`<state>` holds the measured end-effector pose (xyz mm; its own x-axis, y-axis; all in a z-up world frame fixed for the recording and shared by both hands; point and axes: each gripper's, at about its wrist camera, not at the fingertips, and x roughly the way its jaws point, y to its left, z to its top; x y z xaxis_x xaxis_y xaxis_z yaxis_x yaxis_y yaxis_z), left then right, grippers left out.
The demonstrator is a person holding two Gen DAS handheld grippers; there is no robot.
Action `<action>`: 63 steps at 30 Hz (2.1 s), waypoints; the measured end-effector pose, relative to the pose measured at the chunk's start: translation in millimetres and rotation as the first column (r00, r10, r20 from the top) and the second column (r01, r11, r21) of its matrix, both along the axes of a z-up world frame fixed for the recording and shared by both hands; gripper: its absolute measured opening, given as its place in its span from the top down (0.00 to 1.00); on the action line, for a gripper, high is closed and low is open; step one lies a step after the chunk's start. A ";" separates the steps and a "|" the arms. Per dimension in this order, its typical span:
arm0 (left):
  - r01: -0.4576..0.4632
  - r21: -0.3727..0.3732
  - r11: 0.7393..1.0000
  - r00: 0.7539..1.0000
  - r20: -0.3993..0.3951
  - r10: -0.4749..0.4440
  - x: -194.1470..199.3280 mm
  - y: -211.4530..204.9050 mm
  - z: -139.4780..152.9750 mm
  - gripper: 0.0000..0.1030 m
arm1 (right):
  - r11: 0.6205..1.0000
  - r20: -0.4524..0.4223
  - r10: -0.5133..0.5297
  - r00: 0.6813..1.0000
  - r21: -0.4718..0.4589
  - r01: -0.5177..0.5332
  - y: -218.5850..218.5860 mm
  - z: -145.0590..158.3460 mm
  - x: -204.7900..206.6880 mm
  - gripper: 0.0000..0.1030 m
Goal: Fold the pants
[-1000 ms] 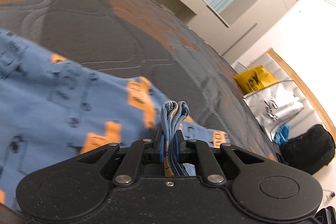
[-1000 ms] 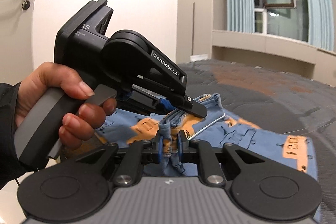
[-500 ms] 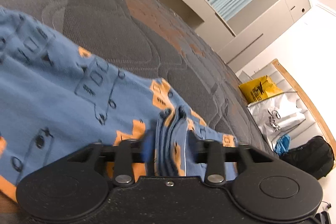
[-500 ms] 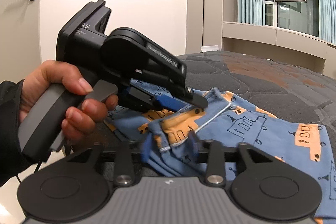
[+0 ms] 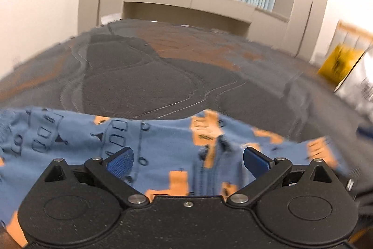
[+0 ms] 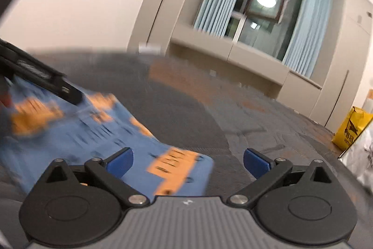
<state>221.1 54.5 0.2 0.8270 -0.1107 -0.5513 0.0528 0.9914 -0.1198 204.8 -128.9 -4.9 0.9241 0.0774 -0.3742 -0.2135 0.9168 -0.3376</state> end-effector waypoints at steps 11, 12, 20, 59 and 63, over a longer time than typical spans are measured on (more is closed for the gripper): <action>-0.032 -0.060 0.998 0.999 -0.029 0.030 6.0 11.8 -9.2 0.00 | 0.994 -0.051 -0.098 0.994 -0.062 0.095 -28.6 -27.6 67.8 0.00; -0.032 -0.067 0.997 0.999 -0.026 0.030 5.4 13.2 -8.8 0.01 | 0.994 -0.066 -0.101 0.993 -0.039 0.099 -33.3 -26.4 69.0 0.00; -0.079 -0.167 0.983 0.997 -0.007 0.079 0.0 27.4 -10.7 0.01 | 0.989 -0.009 -0.139 0.990 -0.056 0.138 -38.3 -20.3 21.7 0.00; -0.392 -0.384 0.836 0.880 0.107 0.462 -131.0 142.7 -7.7 0.01 | 0.989 0.072 0.146 0.987 -0.046 -0.143 104.5 -0.5 -15.4 0.00; -0.382 -0.407 0.830 0.888 0.088 0.452 -120.5 152.7 -11.8 0.01 | 0.982 0.023 0.151 0.988 -0.119 -0.147 118.1 -9.5 -5.7 0.00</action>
